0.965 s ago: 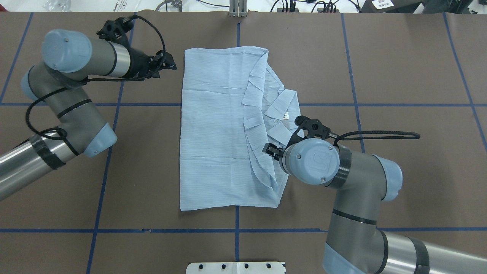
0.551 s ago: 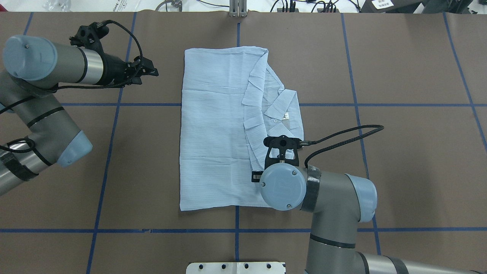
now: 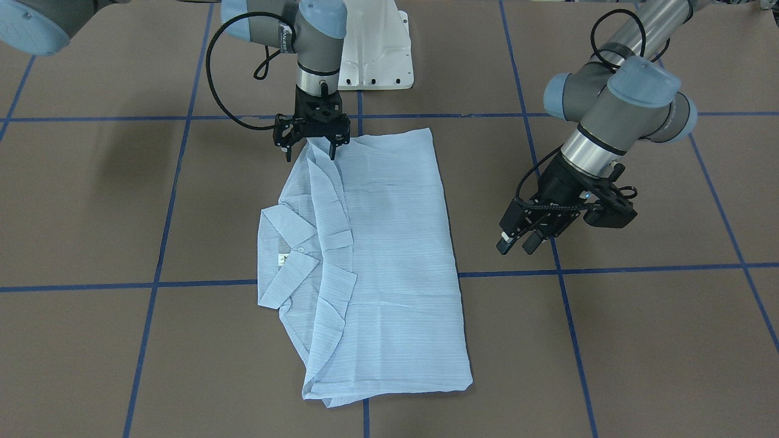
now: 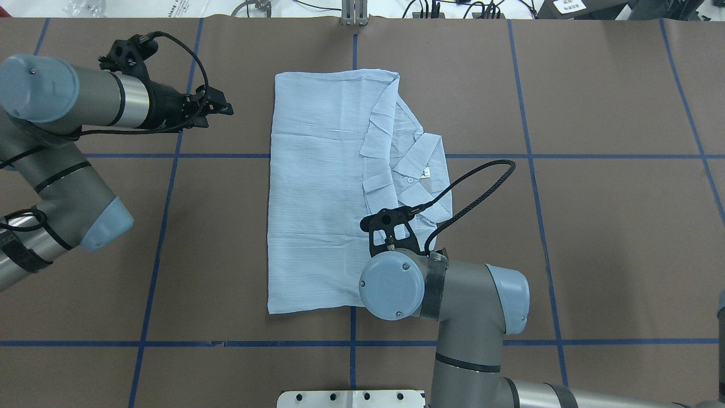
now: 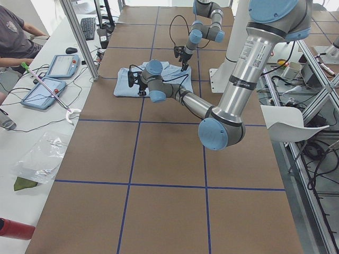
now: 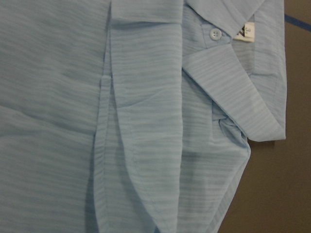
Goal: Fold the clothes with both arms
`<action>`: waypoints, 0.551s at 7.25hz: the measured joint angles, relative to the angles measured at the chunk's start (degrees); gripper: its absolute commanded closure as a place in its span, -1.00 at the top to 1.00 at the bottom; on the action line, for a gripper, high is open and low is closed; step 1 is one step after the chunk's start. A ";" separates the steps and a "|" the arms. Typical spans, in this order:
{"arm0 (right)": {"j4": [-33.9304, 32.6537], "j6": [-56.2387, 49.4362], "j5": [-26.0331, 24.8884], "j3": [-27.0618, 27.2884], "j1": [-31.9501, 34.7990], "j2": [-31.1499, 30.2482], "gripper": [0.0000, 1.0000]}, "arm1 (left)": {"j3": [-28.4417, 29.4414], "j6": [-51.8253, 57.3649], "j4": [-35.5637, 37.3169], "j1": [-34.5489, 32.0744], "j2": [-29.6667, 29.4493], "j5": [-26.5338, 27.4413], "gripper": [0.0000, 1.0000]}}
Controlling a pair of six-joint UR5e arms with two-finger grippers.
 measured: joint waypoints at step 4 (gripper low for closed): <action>0.19 -4.71 -0.19 -1.72 0.26 1.35 1.00 | -0.13 -0.42 0.00 0.30 -0.09 -0.57 0.38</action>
